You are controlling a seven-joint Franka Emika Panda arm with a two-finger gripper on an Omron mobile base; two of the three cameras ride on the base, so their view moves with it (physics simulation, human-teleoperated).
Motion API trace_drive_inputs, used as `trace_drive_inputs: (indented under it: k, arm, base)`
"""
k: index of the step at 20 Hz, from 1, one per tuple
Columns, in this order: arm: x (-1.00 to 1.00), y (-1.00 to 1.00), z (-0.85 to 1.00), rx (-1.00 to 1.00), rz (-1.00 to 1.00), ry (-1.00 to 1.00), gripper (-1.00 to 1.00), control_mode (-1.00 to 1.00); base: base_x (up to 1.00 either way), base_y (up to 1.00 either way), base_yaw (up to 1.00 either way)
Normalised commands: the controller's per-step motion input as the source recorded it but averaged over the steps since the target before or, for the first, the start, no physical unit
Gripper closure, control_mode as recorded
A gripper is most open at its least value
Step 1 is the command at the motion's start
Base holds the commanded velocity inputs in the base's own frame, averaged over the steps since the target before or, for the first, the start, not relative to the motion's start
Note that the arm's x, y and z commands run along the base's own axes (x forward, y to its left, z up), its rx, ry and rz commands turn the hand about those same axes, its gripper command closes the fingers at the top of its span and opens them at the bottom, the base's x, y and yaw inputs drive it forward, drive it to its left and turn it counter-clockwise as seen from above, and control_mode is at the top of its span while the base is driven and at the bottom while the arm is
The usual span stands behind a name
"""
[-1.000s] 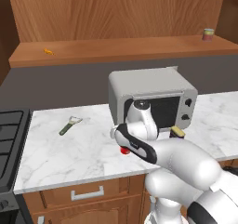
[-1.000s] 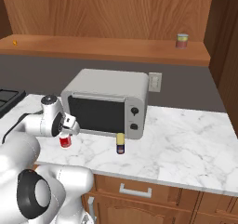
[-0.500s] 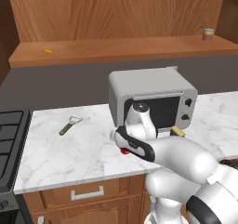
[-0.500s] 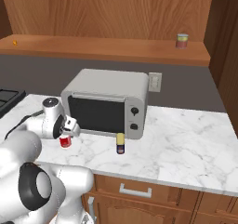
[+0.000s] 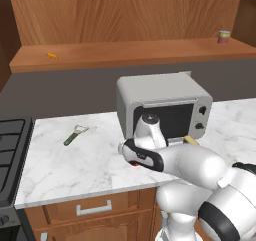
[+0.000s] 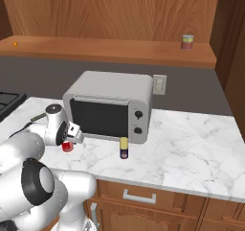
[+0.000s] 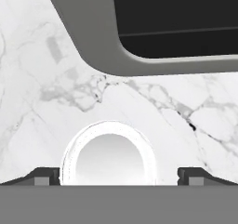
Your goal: Pick the cans from the counter and place them in their designated side in the cabinet.
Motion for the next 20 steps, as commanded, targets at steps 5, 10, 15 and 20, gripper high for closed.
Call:
trace_drive_inputs:
  k: [5,10,15,20]
  arm:
    - [0.08,0.03,-0.14,0.0,0.0,0.0,-1.0,-1.0]
    - [0.09,0.05,-0.13,0.0,0.0,0.0,1.0,-1.0]
    - [-0.07,-0.02,0.03,0.0,0.0,0.0,1.0,-1.0]
    - [-0.32,-0.18,0.23,0.0,0.01,-0.03,1.0,-1.0]
  base:
    - [0.0,0.0,0.0]
    - [0.0,0.0,0.0]
    - [0.0,0.0,0.0]
    - [0.0,0.0,0.0]
